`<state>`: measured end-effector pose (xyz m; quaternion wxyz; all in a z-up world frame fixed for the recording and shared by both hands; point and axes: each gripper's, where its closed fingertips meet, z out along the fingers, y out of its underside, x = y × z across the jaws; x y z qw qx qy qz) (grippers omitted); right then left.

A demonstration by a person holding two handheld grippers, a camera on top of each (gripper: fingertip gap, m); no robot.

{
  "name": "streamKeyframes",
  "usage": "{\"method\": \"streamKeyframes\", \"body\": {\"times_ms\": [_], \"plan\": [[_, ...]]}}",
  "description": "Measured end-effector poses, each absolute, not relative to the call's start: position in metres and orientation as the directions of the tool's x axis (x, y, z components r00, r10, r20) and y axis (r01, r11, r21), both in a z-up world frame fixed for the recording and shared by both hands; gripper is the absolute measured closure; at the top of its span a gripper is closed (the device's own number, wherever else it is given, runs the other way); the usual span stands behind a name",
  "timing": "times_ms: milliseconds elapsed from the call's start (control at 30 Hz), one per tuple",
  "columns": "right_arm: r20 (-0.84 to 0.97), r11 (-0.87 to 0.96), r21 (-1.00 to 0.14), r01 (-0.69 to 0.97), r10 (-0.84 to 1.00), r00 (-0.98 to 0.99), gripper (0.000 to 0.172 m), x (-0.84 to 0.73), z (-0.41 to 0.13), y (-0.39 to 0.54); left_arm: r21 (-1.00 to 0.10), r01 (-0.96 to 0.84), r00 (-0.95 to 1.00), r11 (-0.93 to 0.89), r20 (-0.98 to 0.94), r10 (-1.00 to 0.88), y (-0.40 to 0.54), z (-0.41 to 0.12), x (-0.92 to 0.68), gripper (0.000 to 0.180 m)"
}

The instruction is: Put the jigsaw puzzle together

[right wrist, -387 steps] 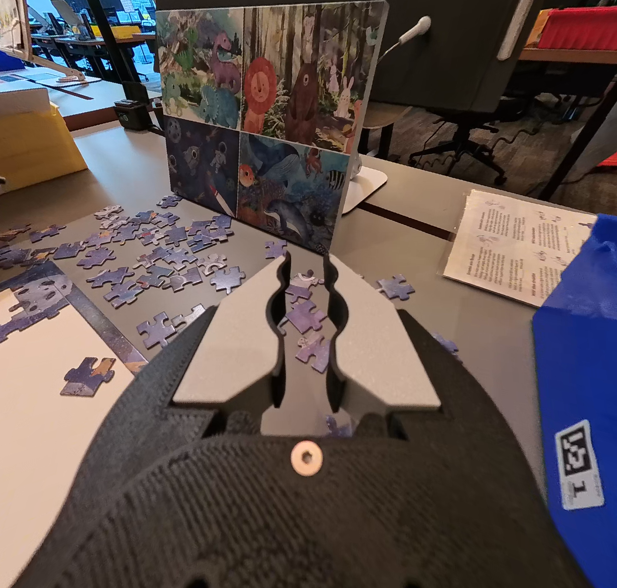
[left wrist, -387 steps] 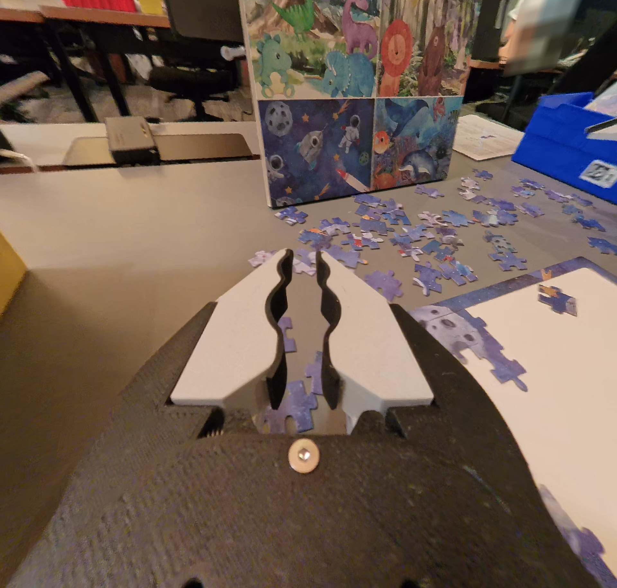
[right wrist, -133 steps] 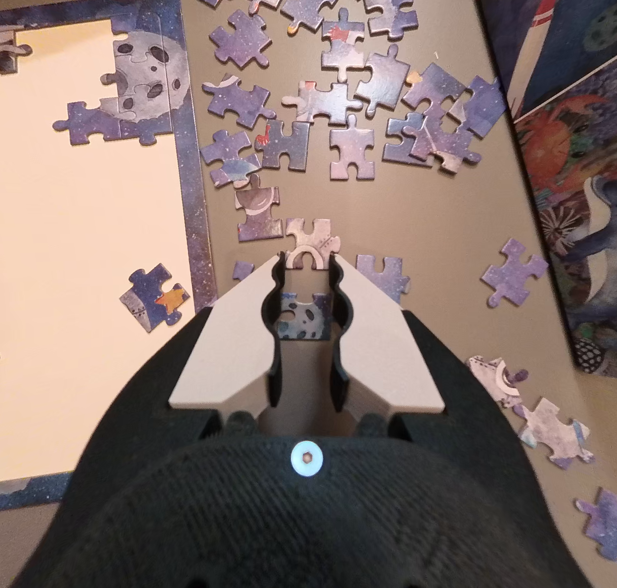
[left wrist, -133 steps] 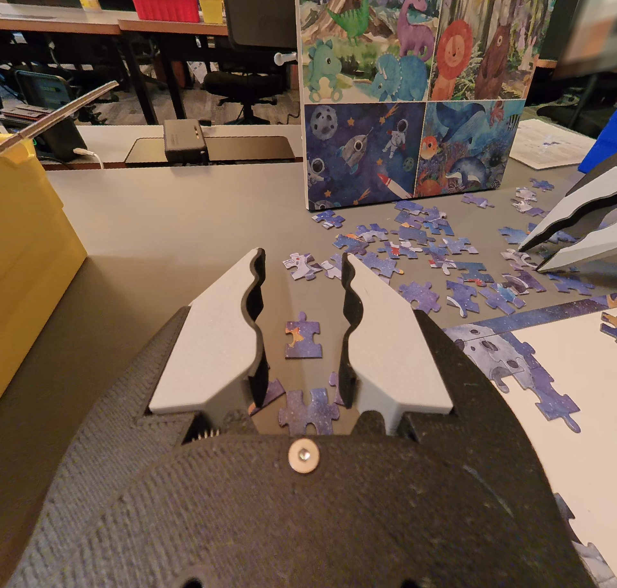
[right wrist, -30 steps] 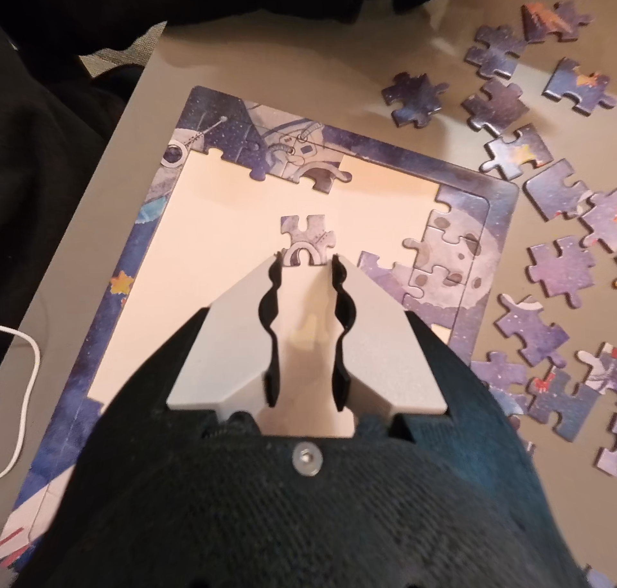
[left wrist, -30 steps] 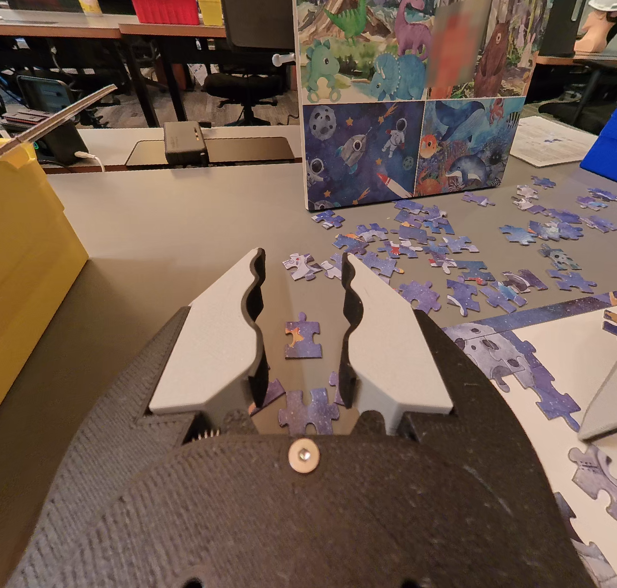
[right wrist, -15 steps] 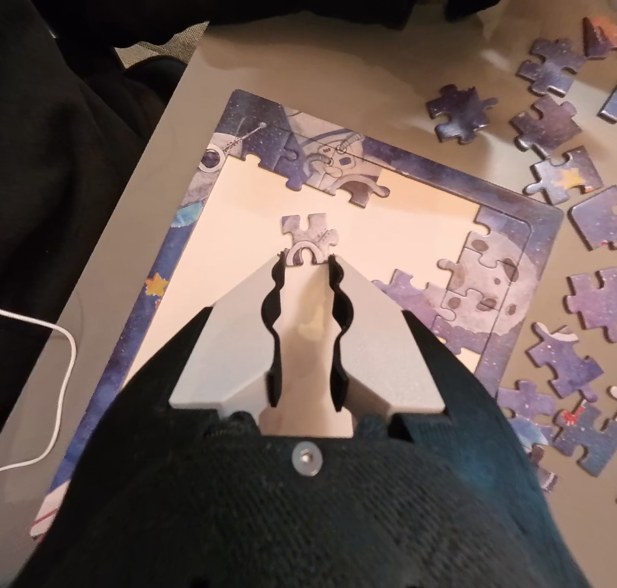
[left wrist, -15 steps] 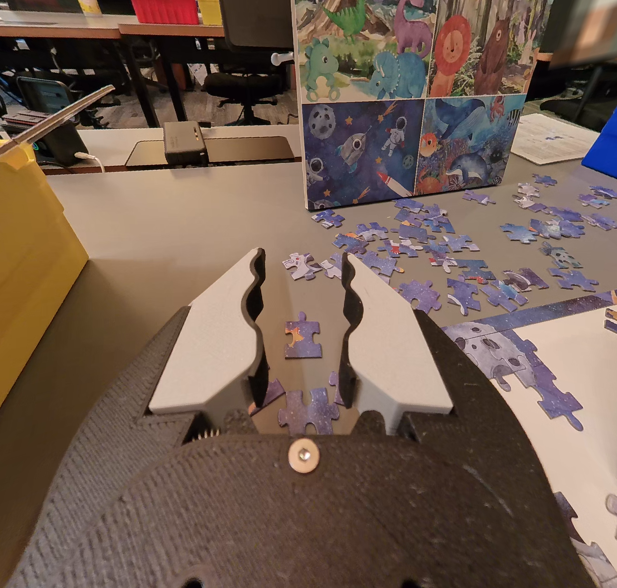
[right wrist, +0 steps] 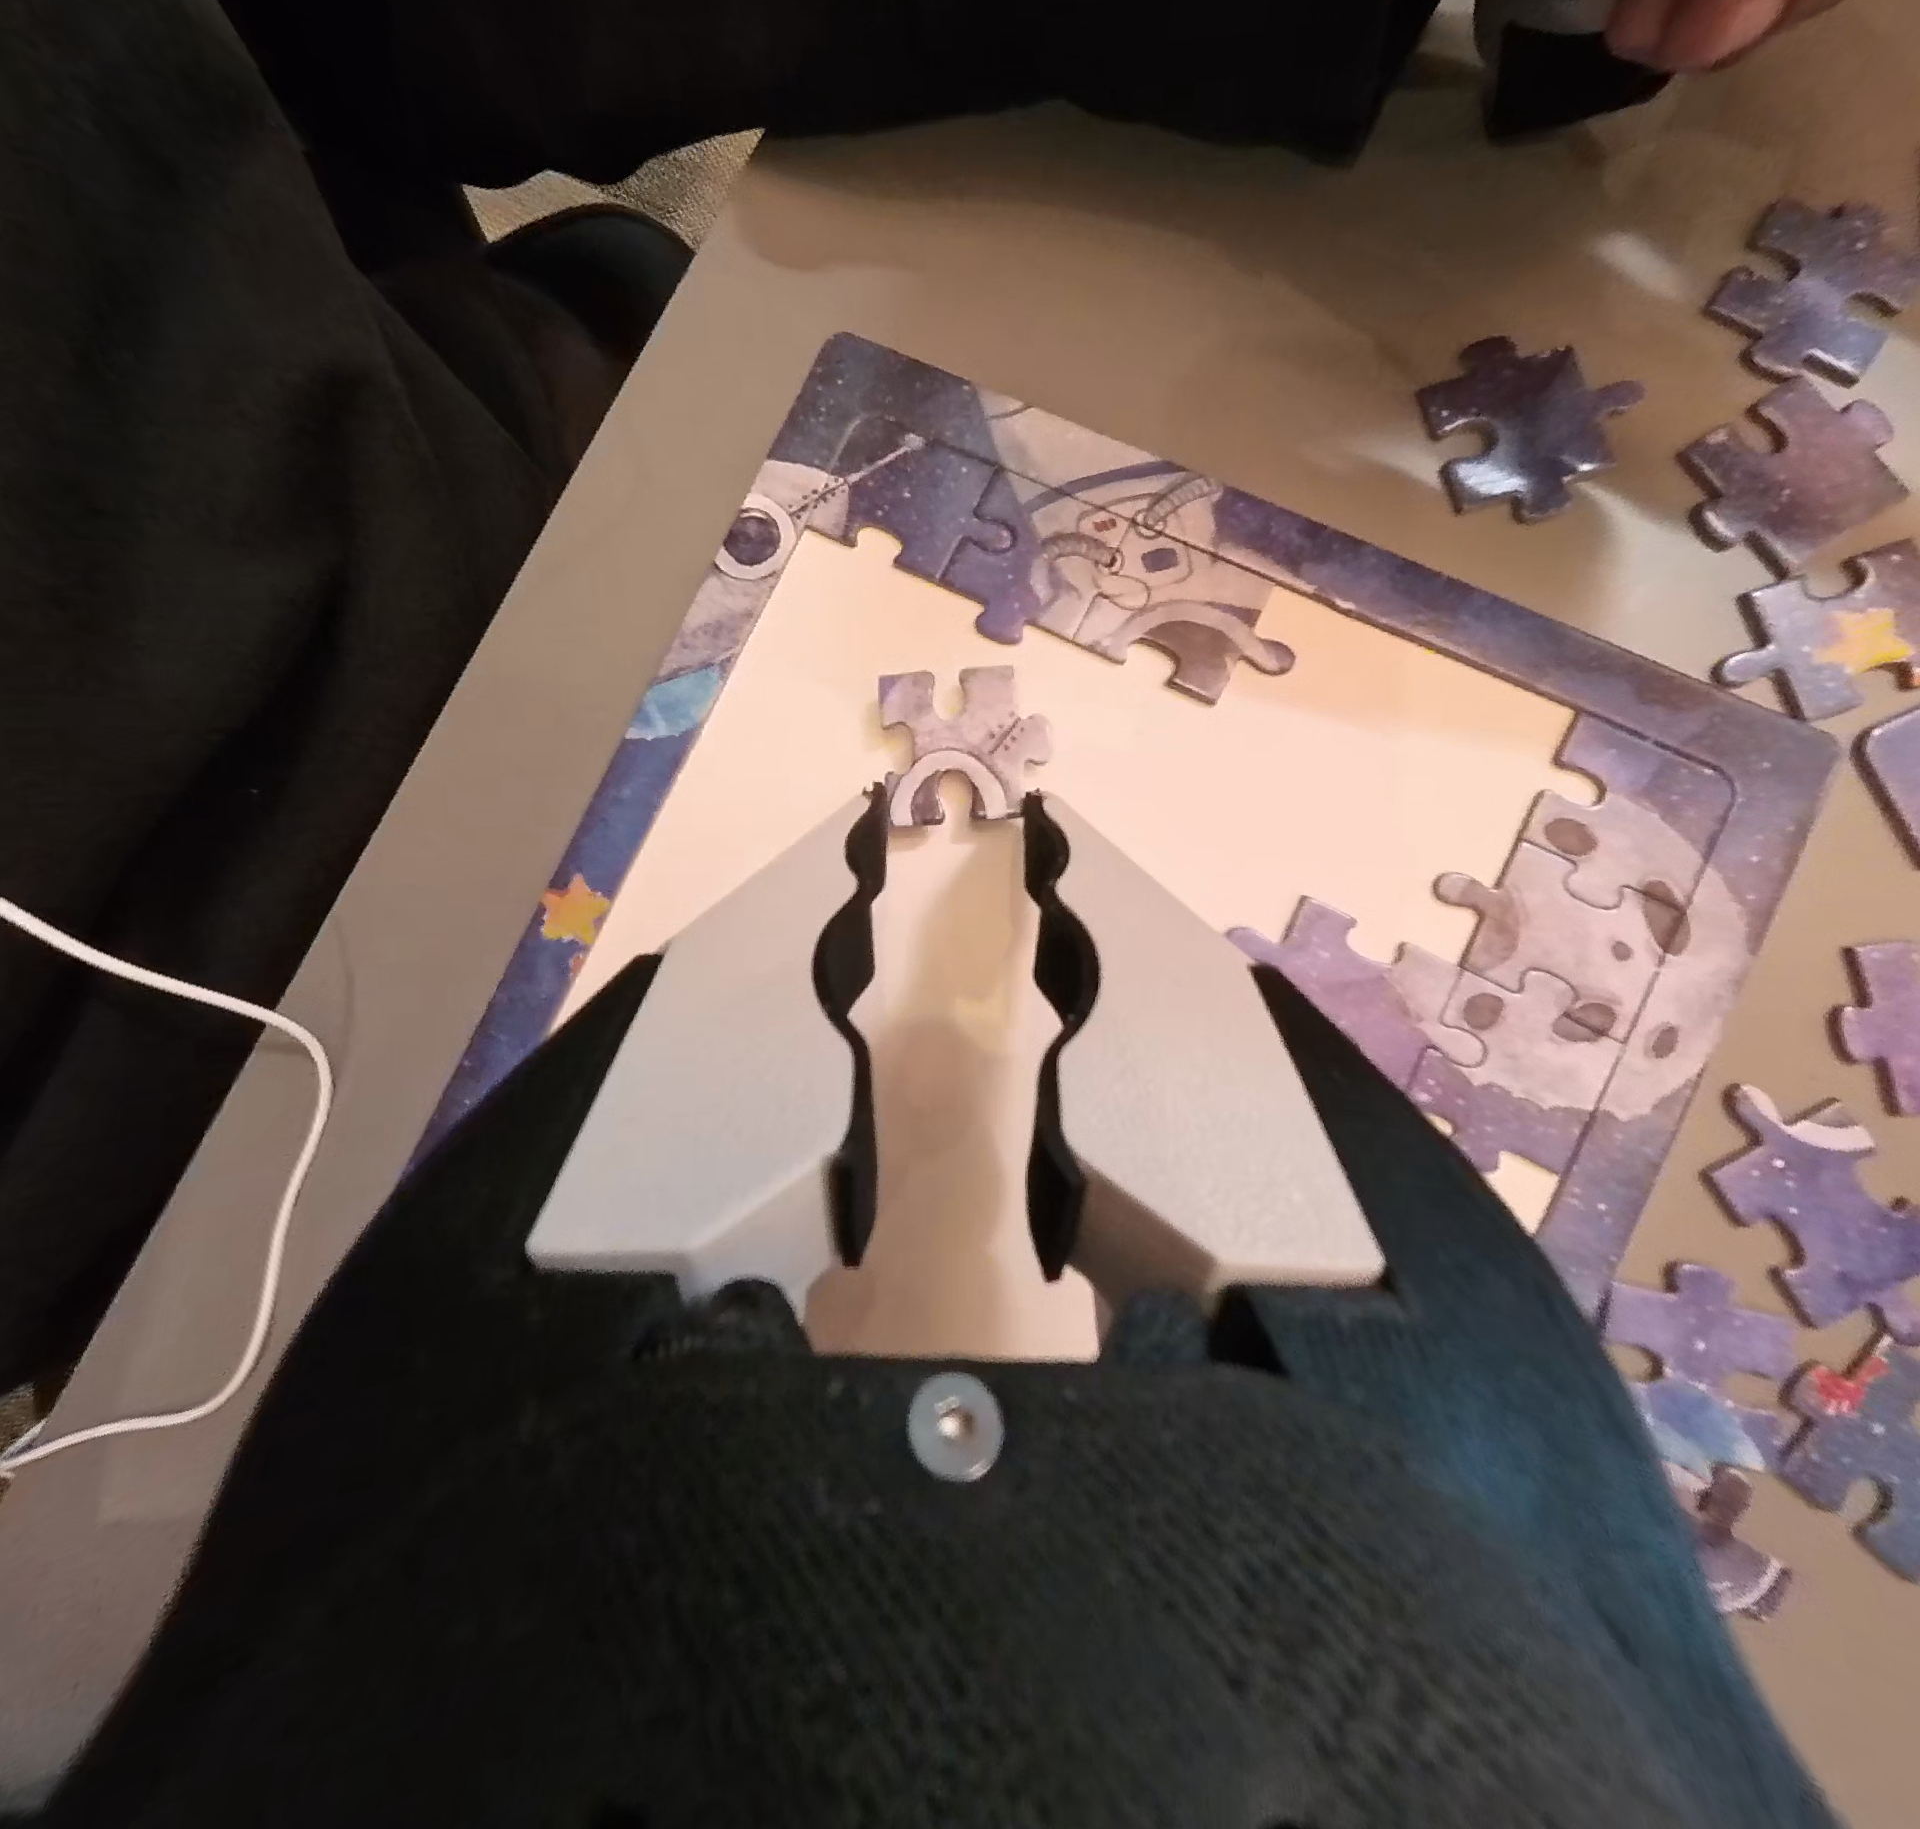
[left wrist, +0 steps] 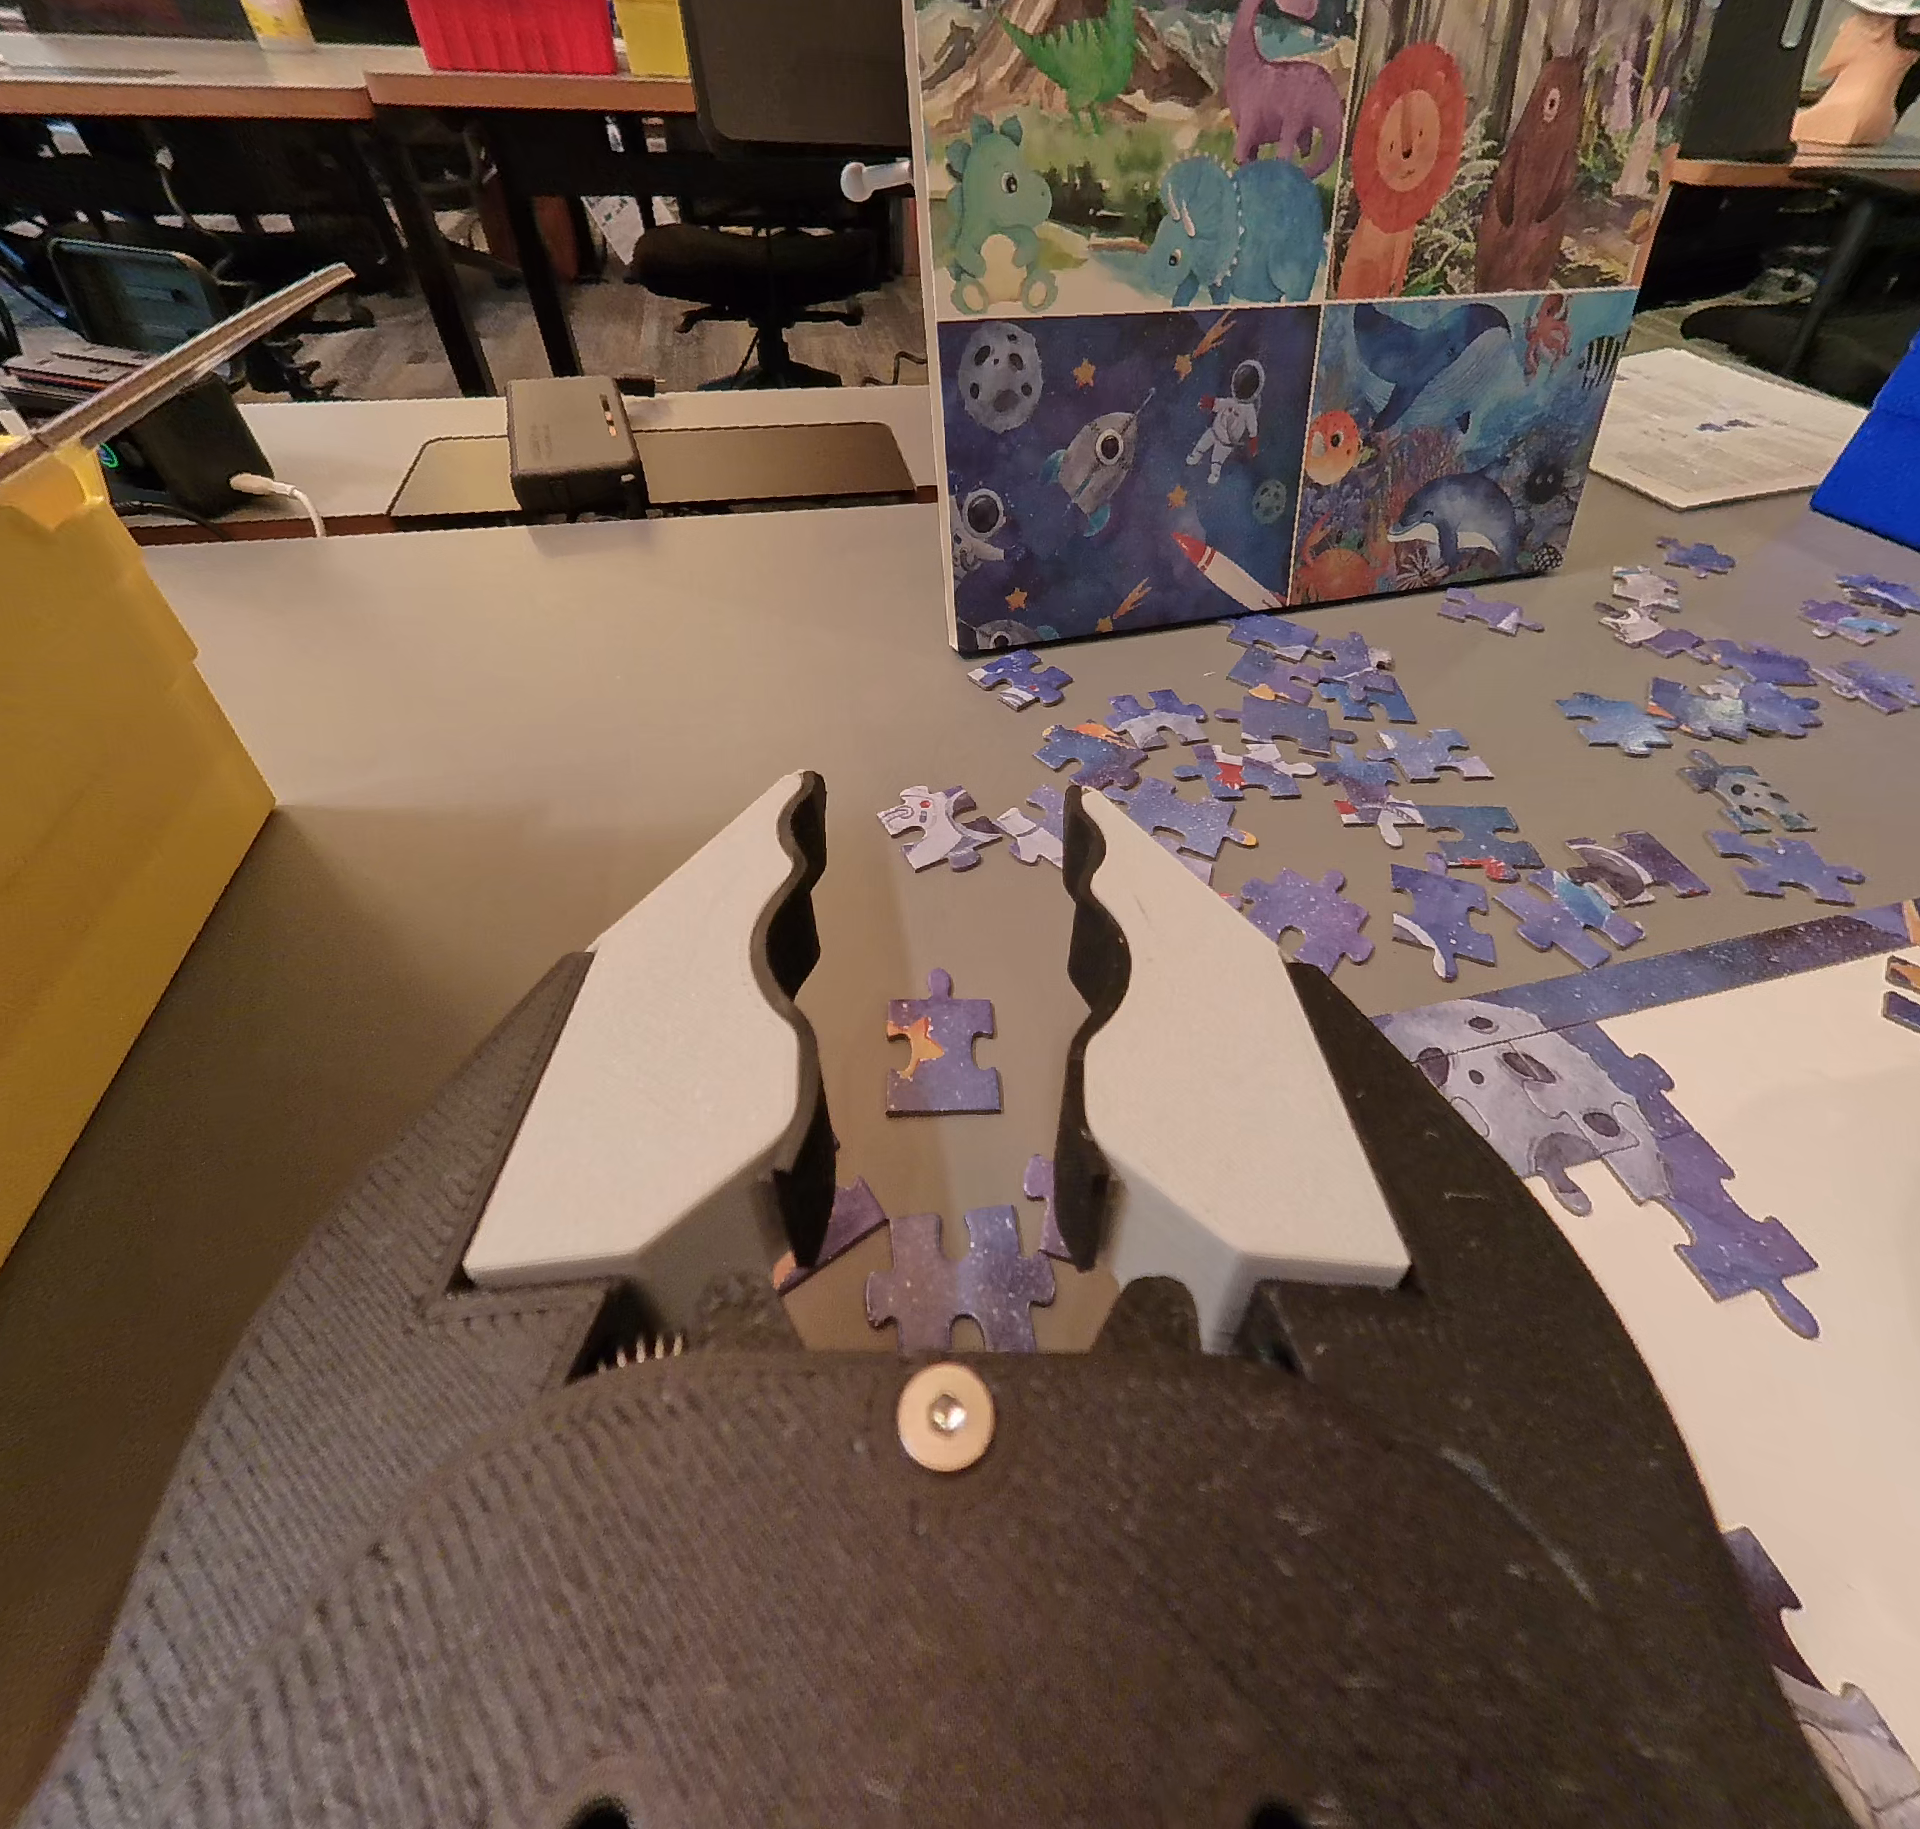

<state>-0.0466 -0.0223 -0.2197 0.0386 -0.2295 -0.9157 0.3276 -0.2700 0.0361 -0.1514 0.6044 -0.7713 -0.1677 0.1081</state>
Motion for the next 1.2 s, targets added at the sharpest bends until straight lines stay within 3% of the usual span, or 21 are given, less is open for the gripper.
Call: {"method": "streamKeyframes", "body": {"times_ms": [767,1033,1200], "plan": [[0.002,0.655,-0.627,0.421,0.542,-0.841,0.147,-0.060,-0.201,0.016,-0.968,0.126,0.921,-0.216,0.033,0.389,0.036,-0.151,-0.270,0.136],[-0.006,0.542,-0.664,0.515,0.685,-0.728,0.147,-0.076,-0.196,0.081,-0.968,0.126,0.921,-0.216,0.033,0.389,0.036,-0.151,-0.270,0.136],[-0.050,0.372,-0.678,0.634,0.837,-0.544,0.148,-0.090,-0.205,0.145,-0.968,0.125,0.921,-0.218,0.032,0.389,0.036,-0.152,-0.269,0.136]]}}
